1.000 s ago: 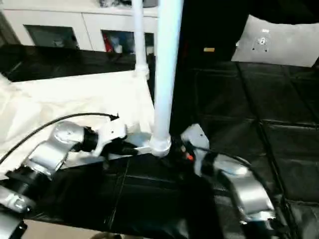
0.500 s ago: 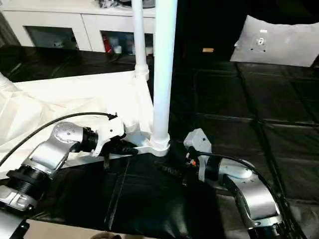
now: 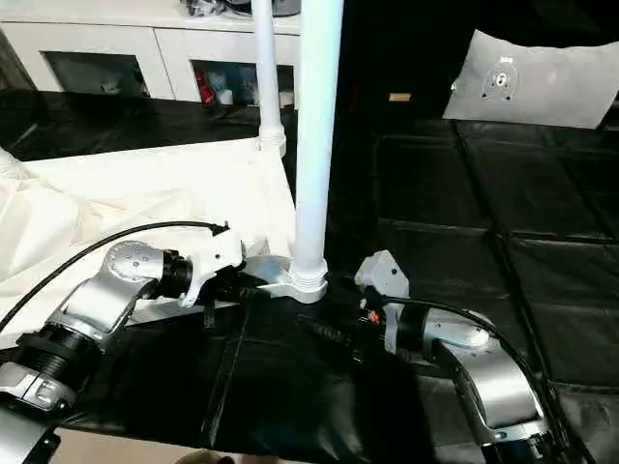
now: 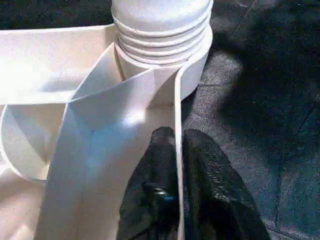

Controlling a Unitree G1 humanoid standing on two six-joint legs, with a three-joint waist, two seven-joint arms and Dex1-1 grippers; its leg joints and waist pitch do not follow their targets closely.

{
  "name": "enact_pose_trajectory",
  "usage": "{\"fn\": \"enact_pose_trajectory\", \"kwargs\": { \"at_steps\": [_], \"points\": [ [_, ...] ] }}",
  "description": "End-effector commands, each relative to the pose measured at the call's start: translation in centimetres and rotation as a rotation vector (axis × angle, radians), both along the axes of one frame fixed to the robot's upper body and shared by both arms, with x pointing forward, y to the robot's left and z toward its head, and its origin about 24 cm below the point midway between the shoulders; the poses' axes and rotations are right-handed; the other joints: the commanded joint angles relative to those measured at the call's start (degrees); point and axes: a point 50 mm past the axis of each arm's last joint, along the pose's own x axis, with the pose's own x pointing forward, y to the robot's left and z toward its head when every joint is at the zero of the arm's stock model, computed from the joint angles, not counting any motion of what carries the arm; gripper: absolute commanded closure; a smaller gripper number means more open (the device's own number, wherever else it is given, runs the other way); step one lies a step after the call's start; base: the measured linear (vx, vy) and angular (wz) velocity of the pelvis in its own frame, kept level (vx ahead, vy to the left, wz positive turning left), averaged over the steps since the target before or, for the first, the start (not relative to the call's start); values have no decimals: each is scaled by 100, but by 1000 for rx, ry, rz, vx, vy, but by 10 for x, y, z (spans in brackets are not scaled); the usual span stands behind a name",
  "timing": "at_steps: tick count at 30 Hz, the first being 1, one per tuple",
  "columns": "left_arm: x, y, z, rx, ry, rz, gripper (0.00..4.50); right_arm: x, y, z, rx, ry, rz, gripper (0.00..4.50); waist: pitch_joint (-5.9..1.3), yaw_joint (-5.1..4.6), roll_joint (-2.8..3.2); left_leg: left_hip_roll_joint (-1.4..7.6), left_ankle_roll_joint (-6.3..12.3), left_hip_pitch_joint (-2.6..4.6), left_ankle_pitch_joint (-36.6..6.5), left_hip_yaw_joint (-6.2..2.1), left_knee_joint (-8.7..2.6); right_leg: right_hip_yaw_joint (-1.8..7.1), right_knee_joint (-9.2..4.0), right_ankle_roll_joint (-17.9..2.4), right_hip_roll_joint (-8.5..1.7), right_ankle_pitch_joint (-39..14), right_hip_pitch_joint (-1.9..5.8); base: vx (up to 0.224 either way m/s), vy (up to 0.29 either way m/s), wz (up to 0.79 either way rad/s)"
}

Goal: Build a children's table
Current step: Rotate leg to tighten

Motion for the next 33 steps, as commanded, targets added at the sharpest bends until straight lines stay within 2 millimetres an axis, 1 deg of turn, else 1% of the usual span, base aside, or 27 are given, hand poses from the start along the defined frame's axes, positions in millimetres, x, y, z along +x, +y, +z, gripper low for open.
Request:
{"fn": "enact_pose_trajectory", "kwargs": {
  "at_steps": [1, 2, 4, 5, 6, 7, 8, 9, 10, 11, 13, 14, 15, 17, 18, 19, 20, 21, 24, 26, 28, 29, 30, 31, 32, 33],
  "points": [
    [1, 7, -4, 50, -9, 18, 444, 3, 0, 4, -10, -28, 10, 0, -387, 14, -101, 181, 434, -27, -359, -30, -337, 255, -389, -1205, -417, -640, 349, 0, 0, 0],
    [0, 8, -5, 69, -13, 6, 444, 4, -1, 5, -15, -31, 10, 0, -385, 15, -115, 179, 443, -27, -351, -28, -334, 255, -389, -1201, -419, -647, 348, 0, 0, 0],
    [0, 9, -5, 86, -22, -8, 444, 6, -2, 6, -21, -34, 14, 0, -381, 12, -104, 182, 421, -23, -410, -32, -340, 254, -399, -1179, -421, -762, 344, 0, 0, 0],
    [-2, 10, -4, 94, -41, -42, 444, 10, -3, 7, -39, -48, 24, 0, -377, 7, -120, 181, 419, -25, -419, -32, -342, 253, -404, -1172, -420, -777, 345, 0, 0, 0],
    [-3, 10, -4, 94, -46, -53, 444, 11, -3, 7, -44, -53, 27, 0, -379, -9, -114, 176, 399, -29, -438, -33, -344, 251, -398, -1173, -417, -805, 347, 0, 0, 0],
    [-4, 9, -2, 70, -42, -62, 444, 13, -3, 8, -48, -59, 30, 0, -375, -13, -139, 173, 398, -27, -445, -27, -341, 252, -403, -1163, -412, -812, 344, 0, 0, 0],
    [-4, 8, -1, 52, -38, -66, 444, 14, -3, 9, -50, -62, 31, 0, -374, -13, -121, 180, 391, -20, -440, -26, -340, 255, -400, -1178, -424, -824, 337, 0, 0, 0],
    [-7, 6, 1, 32, -30, -98, 444, 16, -3, 9, -56, -67, 44, 0, -384, -3, -133, 181, 401, -13, -408, -20, -335, 257, -391, -1202, -424, -761, 339, 0, 0, 0],
    [-9, 5, 2, 20, -25, -122, 444, 17, -3, 10, -60, -70, 53, 0, -386, -3, -131, 188, 407, -20, -385, -27, -338, 255, -371, -1235, -429, -701, 343, 0, 0, 0],
    [-12, 3, 4, 10, -14, -157, 444, 18, -2, 10, -67, -75, 75, 0, -385, 0, -149, 189, 436, -13, -335, -16, -333, 258, -369, -1248, -416, -597, 332, 0, 0, 0],
    [-17, 1, 5, 4, 1, -207, 444, 19, 0, 11, -82, -82, 129, 0, -393, 10, -127, 199, 489, -11, -258, -21, -330, 254, -335, -1333, -421, -399, 332, 0, 0, 0],
    [-19, 1, 5, 6, 11, -233, 444, 19, 1, 10, -89, -78, 157, 0, -396, 7, -147, 200, 535, -15, -219, -11, -321, 260, -318, -1385, -417, -231, 336, 0, 0, 0],
    [-20, 0, 5, 8, 18, -250, 444, 19, 2, 10, -96, -73, 181, 0, -387, 23, -140, 202, 578, -1, -222, -6, -319, 259, -311, -1429, -414, -170, 319, 0, 0, 0],
    [-23, -1, 6, 1, 30, -286, 444, 20, 4, 8, -106, -65, 212, 0, -379, 43, -133, 205, 583, 9, -306, -2, -322, 256, -319, -1466, -418, -253, 316, 0, 0, 0],
    [-24, -2, 6, 3, 31, -292, 444, 21, 5, 7, -104, -63, 218, 0, -368, 56, -147, 214, 558, 6, -352, -3, -331, 259, -327, -1444, -422, -346, 318, 0, 0, 0],
    [-25, -3, 6, 8, 31, -312, 449, 22, 7, 6, -100, -54, 236, 19, -372, 62, -175, 214, 549, 10, -373, -2, -331, 257, -325, -1435, -423, -384, 320, 0, 0, 0],
    [-25, -4, 6, 8, 32, -318, 450, 22, 8, 6, -99, -50, 246, 30, -367, 76, -148, 217, 519, 18, -433, -5, -337, 255, -336, -1432, -433, -511, 312, 0, 0, 0],
    [-26, -5, 7, 10, 29, -325, 450, 23, 10, 6, -95, -45, 268, 30, -364, 94, -149, 224, 492, 24, -445, -1, -336, 263, -339, -1405, -430, -545, 306, 0, 0, 0],
    [-26, -5, 8, 12, 29, -330, 450, 24, 12, 5, -91, -35, 289, 62, -366, 129, -170, 216, 465, 20, -435, 3, -336, 264, -334, -1380, -427, -553, 308, 0, 0, 0],
    [-26, -5, 8, 16, 29, -333, 450, 25, 13, 4, -96, -31, 300, 78, -372, 147, -169, 219, 458, 17, -380, 0, -334, 266, -321, -1365, -430, -484, 314, 0, 0, 0],
    [-27, -4, 9, 17, 31, -336, 450, 27, 14, 3, -96, -33, 305, 106, -379, 144, -174, 212, 469, 7, -327, -3, -330, 258, -309, -1380, -425, -363, 318, 0, 0, 0],
    [-27, -4, 9, 17, 31, -336, 450, 27, 14, 3, -96, -33, 305, 106, -378, 140, -175, 209, 465, 5, -339, -2, -329, 258, -310, -1387, -429, -376, 316, 0, 0, 0],
    [-28, -3, 8, 16, 35, -337, 450, 28, 16, 2, -90, -33, 307, 115, -379, 140, -117, 206, 437, 6, -388, -4, -328, 255, -326, -1400, -425, -383, 314, 0, 0, 0],
    [-30, -2, 7, 16, 41, -339, 450, 28, 17, 2, -83, -32, 310, 125, -383, 143, -119, 209, 424, 4, -395, -11, -330, 254, -317, -1405, -426, -362, 322, 0, 0, 0],
    [-30, -2, 7, 16, 44, -339, 450, 28, 18, 1, -81, -31, 312, 125, -387, 143, -116, 211, 407, -2, -402, -16, -334, 250, -310, -1421, -425, -313, 330, 0, 0, 0],
    [-31, -2, 6, 15, 50, -339, 450, 28, 19, 0, -77, -26, 314, 135, -397, 157, -108, 214, 394, 8, -417, -17, -333, 245, -306, -1441, -421, -264, 329, 0, 0, 0]
  ]
}}
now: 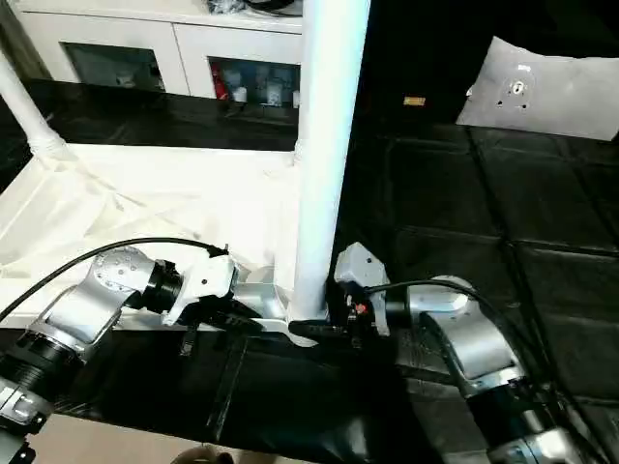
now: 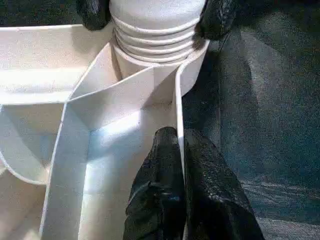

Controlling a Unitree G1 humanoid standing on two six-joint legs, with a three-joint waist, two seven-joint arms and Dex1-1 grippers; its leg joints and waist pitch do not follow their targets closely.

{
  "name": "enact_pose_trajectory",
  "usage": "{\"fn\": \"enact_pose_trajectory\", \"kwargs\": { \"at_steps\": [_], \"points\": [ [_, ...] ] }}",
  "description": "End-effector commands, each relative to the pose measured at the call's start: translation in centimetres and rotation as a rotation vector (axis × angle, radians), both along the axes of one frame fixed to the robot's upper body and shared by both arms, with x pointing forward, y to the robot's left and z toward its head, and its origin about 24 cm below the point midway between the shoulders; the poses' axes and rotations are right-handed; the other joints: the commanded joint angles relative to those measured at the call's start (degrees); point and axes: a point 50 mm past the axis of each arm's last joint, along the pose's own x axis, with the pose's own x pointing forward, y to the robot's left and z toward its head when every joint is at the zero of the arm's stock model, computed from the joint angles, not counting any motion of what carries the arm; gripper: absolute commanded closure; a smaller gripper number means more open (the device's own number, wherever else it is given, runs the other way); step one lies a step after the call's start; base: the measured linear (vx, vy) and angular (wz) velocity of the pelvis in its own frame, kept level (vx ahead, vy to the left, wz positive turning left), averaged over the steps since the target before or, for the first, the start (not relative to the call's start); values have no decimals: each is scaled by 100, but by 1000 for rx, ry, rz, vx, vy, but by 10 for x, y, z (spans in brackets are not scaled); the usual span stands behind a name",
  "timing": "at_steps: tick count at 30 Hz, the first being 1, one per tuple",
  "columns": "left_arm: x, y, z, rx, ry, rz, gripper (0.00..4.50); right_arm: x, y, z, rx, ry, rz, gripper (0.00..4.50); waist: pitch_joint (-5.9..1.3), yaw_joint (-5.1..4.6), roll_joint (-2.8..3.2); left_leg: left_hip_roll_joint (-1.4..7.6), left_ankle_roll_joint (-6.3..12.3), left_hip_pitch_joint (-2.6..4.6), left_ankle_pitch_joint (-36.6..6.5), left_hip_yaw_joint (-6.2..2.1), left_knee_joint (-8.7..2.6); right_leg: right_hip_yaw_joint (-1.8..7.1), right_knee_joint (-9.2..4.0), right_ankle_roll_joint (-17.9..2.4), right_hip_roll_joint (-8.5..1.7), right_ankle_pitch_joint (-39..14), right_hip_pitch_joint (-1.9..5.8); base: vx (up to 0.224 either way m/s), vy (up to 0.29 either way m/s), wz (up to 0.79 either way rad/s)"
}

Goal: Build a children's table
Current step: Rotate leg to tighten

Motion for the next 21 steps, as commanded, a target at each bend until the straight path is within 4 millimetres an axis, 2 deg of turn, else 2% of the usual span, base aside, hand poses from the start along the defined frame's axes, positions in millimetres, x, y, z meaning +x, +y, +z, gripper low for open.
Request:
{"fn": "enact_pose_trajectory", "kwargs": {
  "at_steps": [1, 2, 3, 5, 9, 11, 12, 13, 15, 16, 17, 18, 19, 20, 21],
  "points": [
    [-7, -8, 2, -14, 10, -79, 450, 3, 0, 3, -6, -19, 7, 145, -411, -9, -18, 210, 379, 7, -433, -24, -350, 251, -316, -1454, -421, -227, 346, 0, 0, 0],
    [-7, -8, 2, -13, 11, -79, 450, 2, 1, 3, -6, -18, 8, 155, -414, 5, 9, 209, 367, 4, -439, -28, -352, 245, -316, -1474, -416, -177, 347, 0, 0, 0],
    [-8, -8, 1, -11, 13, -80, 450, 1, 1, 2, -1, -10, 11, 163, -415, 6, -20, 205, 357, 5, -473, -27, -356, 245, -318, -1483, -415, -185, 355, 0, 0, 0],
    [-7, -7, 1, -8, 13, -79, 450, -1, 2, 0, 6, 0, 13, 170, -425, 12, -20, 209, 332, 10, -511, -28, -358, 244, -320, -1480, -425, -264, 362, 0, 0, 0],
    [-5, -7, 2, -6, 11, -76, 450, -2, 2, -1, 13, 12, 12, 175, -424, 18, -16, 207, 317, 6, -503, -27, -356, 250, -320, -1470, -426, -273, 358, 0, 0, 0],
    [-3, -6, 3, -7, 6, -61, 450, -3, 4, -3, 26, 28, 3, 176, -434, 25, 12, 207, 312, 10, -478, -31, -352, 249, -311, -1474, -427, -234, 357, 0, 0, 0],
    [-2, -6, 3, -10, 4, -47, 450, -5, 5, -4, 40, 51, -15, 176, -436, 22, -3, 203, 314, 5, -459, -27, -348, 250, -309, -1474, -422, -176, 361, 0, 0, 0],
    [0, -7, 2, -6, -2, -19, 450, -6, 7, -8, 43, 81, -51, 176, -428, 26, 16, 203, 304, 1, -444, -35, -356, 247, -306, -1471, -417, -165, 361, 0, 0, 0],
    [1, -8, 1, -1, -6, -4, 450, -7, 8, -9, 37, 89, -68, 176, -421, 16, 4, 200, 279, 8, -525, -30, -360, 246, -327, -1448, -416, -281, 355, 0, 0, 0],
    [3, -9, -2, 8, -20, 34, 450, -8, 11, -12, 36, 94, -104, 176, -396, 8, 20, 199, 232, 10, -679, -27, -375, 251, -367, -1402, -423, -557, 342, 0, 0, 0],
    [8, -13, -7, 16, -43, 128, 450, -7, 18, -17, 50, 92, -200, 177, -354, -6, 15, 192, 71, 36, -1006, -28, -406, 259, -449, -1234, -435, -1296, 322, 0, 0, 0],
    [13, -17, -8, 3, -53, 203, 450, -5, 24, -20, 66, 97, -267, 177, -354, -6, 15, 192, 71, 36, -1006, -28, -406, 259, -449, -1234, -435, -1296, 322, 0, 0, 0],
    [16, -21, -8, -20, -53, 258, 450, -3, 28, -21, 80, 102, -321, 177, -307, -19, 25, 178, -50, 71, -1288, -37, -436, 249, -523, -1066, -441, -2023, 291, 0, 0, 0],
    [19, -26, -7, -48, -47, 309, 450, 0, 33, -22, 103, 111, -383, 177, -317, -23, 14, 156, -136, 101, -1397, -58, -436, 244, -564, -860, -459, -2596, 291, 0, 0, 0],
    [21, -30, -6, -66, -42, 336, 450, 2, 36, -22, 117, 118, -420, 177, -319, -39, 11, 157, -149, 87, -1417, -82, -458, 238, -598, -717, -470, -2843, 298, -53, 5, -5]
  ]
}}
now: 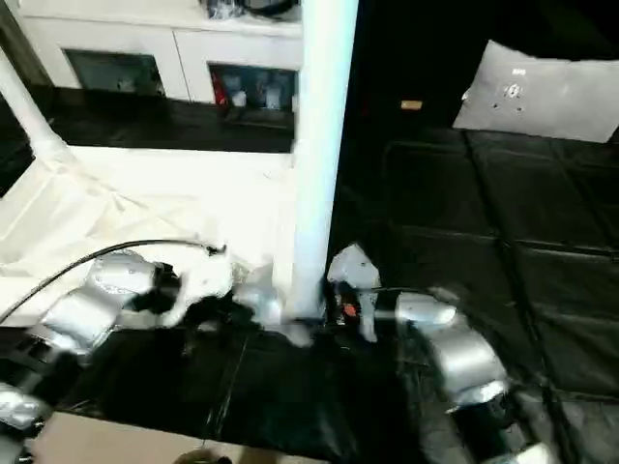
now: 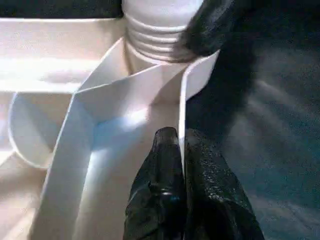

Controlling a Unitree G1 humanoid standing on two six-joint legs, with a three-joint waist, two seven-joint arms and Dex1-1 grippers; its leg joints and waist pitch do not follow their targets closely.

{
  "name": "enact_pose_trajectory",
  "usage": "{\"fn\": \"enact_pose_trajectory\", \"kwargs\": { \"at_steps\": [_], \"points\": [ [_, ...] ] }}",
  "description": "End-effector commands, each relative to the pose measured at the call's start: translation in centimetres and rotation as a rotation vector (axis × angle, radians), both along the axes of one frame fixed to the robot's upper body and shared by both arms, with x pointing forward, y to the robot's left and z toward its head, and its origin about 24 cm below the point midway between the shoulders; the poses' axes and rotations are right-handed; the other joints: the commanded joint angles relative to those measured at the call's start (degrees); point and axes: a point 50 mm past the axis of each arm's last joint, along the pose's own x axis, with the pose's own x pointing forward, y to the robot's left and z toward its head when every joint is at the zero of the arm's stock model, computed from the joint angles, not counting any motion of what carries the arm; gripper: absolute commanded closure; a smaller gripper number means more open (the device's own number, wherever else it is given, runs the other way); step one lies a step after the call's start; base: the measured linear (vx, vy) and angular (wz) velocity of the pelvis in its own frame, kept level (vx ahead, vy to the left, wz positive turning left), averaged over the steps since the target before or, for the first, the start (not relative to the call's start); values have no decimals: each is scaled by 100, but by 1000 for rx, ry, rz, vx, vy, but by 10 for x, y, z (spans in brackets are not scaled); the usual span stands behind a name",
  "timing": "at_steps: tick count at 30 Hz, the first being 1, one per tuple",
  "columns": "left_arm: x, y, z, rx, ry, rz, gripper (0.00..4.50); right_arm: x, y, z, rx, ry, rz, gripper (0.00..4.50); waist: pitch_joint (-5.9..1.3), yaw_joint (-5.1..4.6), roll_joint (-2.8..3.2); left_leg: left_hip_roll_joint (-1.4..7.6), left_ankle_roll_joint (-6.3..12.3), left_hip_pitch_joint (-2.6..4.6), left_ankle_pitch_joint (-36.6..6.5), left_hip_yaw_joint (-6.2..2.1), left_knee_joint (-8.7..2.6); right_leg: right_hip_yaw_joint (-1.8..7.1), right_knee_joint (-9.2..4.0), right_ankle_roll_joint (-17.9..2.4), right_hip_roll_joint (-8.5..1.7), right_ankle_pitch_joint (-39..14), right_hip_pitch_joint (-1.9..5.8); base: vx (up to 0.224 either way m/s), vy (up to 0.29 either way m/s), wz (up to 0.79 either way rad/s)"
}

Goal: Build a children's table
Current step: Rotate leg to tighten

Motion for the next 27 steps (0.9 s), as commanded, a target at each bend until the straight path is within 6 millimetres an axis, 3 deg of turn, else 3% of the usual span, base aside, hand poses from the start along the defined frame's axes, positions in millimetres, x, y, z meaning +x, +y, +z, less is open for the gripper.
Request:
{"fn": "enact_pose_trajectory", "kwargs": {
  "at_steps": [1, 2, 6, 9, 10, 13, 16, 17, 18, 20, 21, 25, 27],
  "points": [
    [9, -20, 4, -57, -32, 120, 450, -2, 27, -7, 59, 66, -33, 177, -299, -14, -15, 166, -91, -10, -1416, -101, -479, 221, -596, -697, -465, -2840, 240, 0, 0, 0],
    [11, -22, 4, -62, -35, 140, 450, 0, 29, -8, 69, 72, -64, 178, -297, -22, 12, 167, -96, -28, -1414, -111, -496, 215, -598, -660, -460, -2799, 249, 0, 0, 0],
    [25, -43, 10, -122, -52, 351, 450, 13, 51, -10, 97, 121, -291, 178, -307, -146, 35, 138, -122, 43, -1669, -105, -480, 223, -632, -761, -441, -2612, 179, 0, 0, 0],
    [31, -57, 17, -155, -73, 441, 450, 21, 60, -11, 65, 147, -426, 178, -303, -179, 33, 125, -96, 4, -1509, -103, -486, 237, -612, -797, -423, -2387, 199, 0, 0, 0],
    [30, -59, 18, -151, -79, 431, 450, 22, 61, -11, 70, 147, -423, 178, -333, -160, 38, 123, -51, 15, -1398, -95, -468, 245, -613, -796, -432, -2255, 208, 0, 0, 0],
    [29, -60, 19, -137, -90, 401, 450, 23, 62, -9, 67, 125, -422, 108, -356, -149, 51, 137, 53, -34, -1110, -80, -454, 262, -545, -934, -417, -1557, 239, 0, 0, 0],
    [26, -57, 17, -108, -94, 370, 450, 24, 60, -8, 80, 121, -445, 100, -380, -135, 66, 121, 119, -57, -888, -67, -434, 264, -515, -1023, -422, -1202, 270, 0, 0, 0],
    [24, -53, 16, -91, -92, 348, 450, 24, 57, -7, 85, 113, -451, 73, -397, -133, 77, 121, 127, -77, -747, -72, -428, 260, -491, -1047, -424, -1023, 293, 0, 0, 0],
    [22, -48, 15, -69, -85, 326, 450, 25, 54, -6, 83, 99, -457, 73, -440, -134, 82, 128, 148, -100, -507, -79, -407, 258, -439, -1086, -425, -641, 320, 0, 0, 0],
    [19, -39, 13, -43, -77, 287, 450, 26, 44, -5, 59, 65, -470, 62, -449, -150, 93, 124, 198, -120, -271, -70, -386, 252, -392, -1148, -392, -180, 308, 0, 0, 0],
    [18, -35, 13, -36, -70, 281, 450, 27, 39, -5, 46, 51, -472, 57, -427, -173, 107, 127, 212, -125, -289, -68, -393, 230, -377, -1276, -382, 81, 305, 0, 0, 0],
    [14, -15, 11, 6, -70, 202, 450, 24, 17, 3, 67, -24, -402, 23, -392, -197, 115, 146, 234, -89, -649, -48, -405, 243, -424, -1341, -389, -205, 294, 0, 0, 0],
    [11, -2, 13, 29, -83, 86, 450, 19, 0, 10, 48, -83, -303, 4, -356, -187, 91, 152, 246, -87, -817, -47, -425, 247, -458, -1286, -385, -552, 288, 0, 0, 0]
  ]
}}
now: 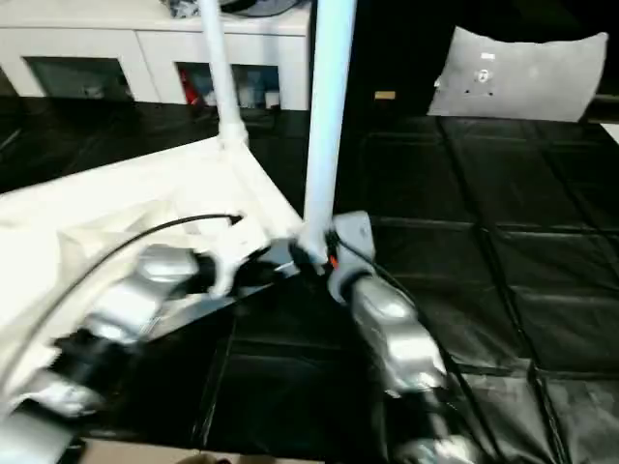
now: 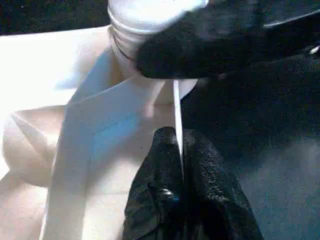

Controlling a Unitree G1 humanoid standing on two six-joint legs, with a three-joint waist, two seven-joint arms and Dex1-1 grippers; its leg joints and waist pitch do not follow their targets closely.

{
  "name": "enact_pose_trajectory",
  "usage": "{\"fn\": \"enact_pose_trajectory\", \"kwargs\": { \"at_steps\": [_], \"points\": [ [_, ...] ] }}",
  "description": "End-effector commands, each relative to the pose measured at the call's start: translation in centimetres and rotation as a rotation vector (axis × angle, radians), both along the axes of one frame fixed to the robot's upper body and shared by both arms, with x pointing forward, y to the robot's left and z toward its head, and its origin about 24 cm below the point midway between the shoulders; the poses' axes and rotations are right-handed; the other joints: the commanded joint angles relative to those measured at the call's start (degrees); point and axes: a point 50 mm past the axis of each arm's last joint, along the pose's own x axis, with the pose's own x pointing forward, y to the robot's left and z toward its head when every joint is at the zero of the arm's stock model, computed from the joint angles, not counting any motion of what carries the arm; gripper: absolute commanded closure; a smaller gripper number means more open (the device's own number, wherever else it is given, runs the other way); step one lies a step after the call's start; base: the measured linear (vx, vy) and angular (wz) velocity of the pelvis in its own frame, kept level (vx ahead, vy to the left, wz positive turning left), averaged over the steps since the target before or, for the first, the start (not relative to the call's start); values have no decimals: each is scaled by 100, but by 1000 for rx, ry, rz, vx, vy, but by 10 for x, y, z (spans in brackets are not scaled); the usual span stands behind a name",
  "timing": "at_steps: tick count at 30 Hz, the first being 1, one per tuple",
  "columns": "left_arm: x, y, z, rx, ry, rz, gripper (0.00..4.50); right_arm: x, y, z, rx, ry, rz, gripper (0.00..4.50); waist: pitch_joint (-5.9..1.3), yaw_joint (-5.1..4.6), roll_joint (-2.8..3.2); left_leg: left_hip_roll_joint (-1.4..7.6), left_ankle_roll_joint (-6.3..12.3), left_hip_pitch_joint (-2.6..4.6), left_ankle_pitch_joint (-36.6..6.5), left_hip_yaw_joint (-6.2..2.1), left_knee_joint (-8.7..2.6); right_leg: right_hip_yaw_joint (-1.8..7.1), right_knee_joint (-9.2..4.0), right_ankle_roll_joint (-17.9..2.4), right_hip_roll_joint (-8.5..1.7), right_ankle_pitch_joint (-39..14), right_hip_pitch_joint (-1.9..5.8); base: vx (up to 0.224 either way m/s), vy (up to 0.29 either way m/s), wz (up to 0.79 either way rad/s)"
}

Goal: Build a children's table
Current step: Rotate leg to tighten

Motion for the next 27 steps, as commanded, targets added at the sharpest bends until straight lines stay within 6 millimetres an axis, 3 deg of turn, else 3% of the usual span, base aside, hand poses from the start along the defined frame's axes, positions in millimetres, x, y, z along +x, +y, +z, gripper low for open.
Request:
{"fn": "enact_pose_trajectory", "kwargs": {
  "at_steps": [1, 4, 5, 8, 9, 10, 13, 15, 16, 19, 20, 26, 27],
  "points": [
    [-3, 5, 4, 23, -25, -101, 450, -1, -7, 14, 2, -73, 70, 4, -354, 43, 14, 148, 228, -4, -859, -42, -364, 262, -422, -1229, -401, -662, 364, 0, 0, 0],
    [-2, 12, 5, 32, 2, -116, 450, -4, -15, 17, -26, -94, 141, 4, -334, 57, 20, 170, 205, 31, -938, -30, -371, 267, -421, -1255, -406, -813, 328, 0, 0, 0],
    [-2, 17, 6, 55, 1, -147, 450, -7, -22, 19, -52, -106, 222, 4, -327, 64, -5, 170, 211, 24, -960, -26, -374, 269, -432, -1272, -410, -868, 322, 0, 0, 0],
    [-2, 18, 6, 61, -3, -158, 450, -8, -23, 20, -58, -108, 241, 4, -337, 98, -5, 165, 217, 6, -815, -32, -365, 268, -411, -1250, -426, -791, 337, 0, 0, 0],
    [-5, 23, 9, 40, 40, -255, 450, -15, -37, 24, -112, -95, 410, 4, -321, 93, -41, 143, 263, 9, -861, -23, -358, 260, -436, -1253, -412, -858, 342, 0, 0, 0],
    [-6, 24, 11, 38, 58, -296, 450, -18, -42, 26, -126, -81, 471, 4, -327, 112, -44, 159, 319, 6, -786, -19, -348, 284, -404, -1251, -410, -734, 359, 0, 0, 0],
    [-8, 26, 11, 45, 73, -334, 450, -19, -45, 27, -140, -74, 524, 4, -327, 116, -24, 164, 380, -1, -743, -20, -344, 268, -398, -1321, -416, -651, 344, 0, 0, 0],
    [-8, 26, 11, 45, 78, -345, 450, -20, -46, 28, -144, -73, 536, 4, -313, 111, -44, 158, 387, -13, -819, -20, -349, 256, -417, -1304, -422, -870, 348, 0, 0, 0],
    [-13, 26, 11, 56, 112, -426, 450, -22, -48, 29, -179, -60, 638, 4, -315, 133, -68, 172, 394, 11, -854, -22, -349, 254, -436, -1280, -434, -1098, 342, 0, 0, 0],
    [-15, 26, 11, 61, 127, -459, 450, -23, -49, 29, -195, -52, 681, 4, -315, 152, -51, 194, 398, 13, -808, -17, -349, 258, -413, -1341, -428, -983, 321, 0, 0, 0],
    [-17, 24, 11, 64, 130, -496, 450, -23, -47, 31, -206, -52, 729, 4, -299, 157, -79, 195, 406, 7, -828, -11, -355, 261, -418, -1346, -427, -990, 314, 0, 0, 0],
    [-20, 18, 11, 60, 126, -548, 450, -23, -40, 33, -200, -51, 815, 4, -306, 246, -82, 214, 389, 26, -780, -8, -353, 265, -405, -1315, -440, -1053, 300, 0, 0, 0],
    [-21, 17, 11, 57, 123, -554, 450, -23, -38, 33, -192, -45, 827, 4, -301, 248, -108, 204, 388, 14, -763, -9, -355, 264, -397, -1311, -436, -1025, 306, 0, 0, 0]
  ]
}}
